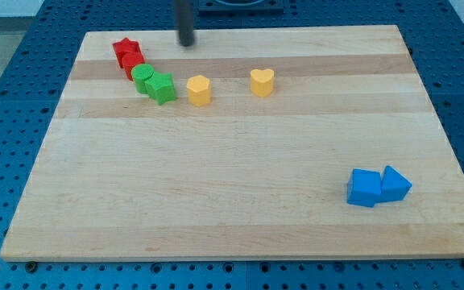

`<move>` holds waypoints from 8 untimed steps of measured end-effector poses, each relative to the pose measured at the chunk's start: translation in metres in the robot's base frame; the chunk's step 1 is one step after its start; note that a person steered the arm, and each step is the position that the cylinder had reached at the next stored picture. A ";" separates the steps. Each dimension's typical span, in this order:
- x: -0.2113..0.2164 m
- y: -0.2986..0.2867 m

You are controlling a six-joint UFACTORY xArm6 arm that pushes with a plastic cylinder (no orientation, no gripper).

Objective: Separate the red star from the red circle

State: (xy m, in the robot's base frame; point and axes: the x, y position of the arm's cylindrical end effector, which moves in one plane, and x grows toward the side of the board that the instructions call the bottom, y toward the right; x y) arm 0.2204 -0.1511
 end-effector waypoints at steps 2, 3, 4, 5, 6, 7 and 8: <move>0.054 -0.085; 0.068 -0.085; 0.076 -0.085; 0.136 -0.085; 0.177 -0.078; 0.179 -0.082; 0.171 -0.097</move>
State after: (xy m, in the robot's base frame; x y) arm 0.3914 -0.2485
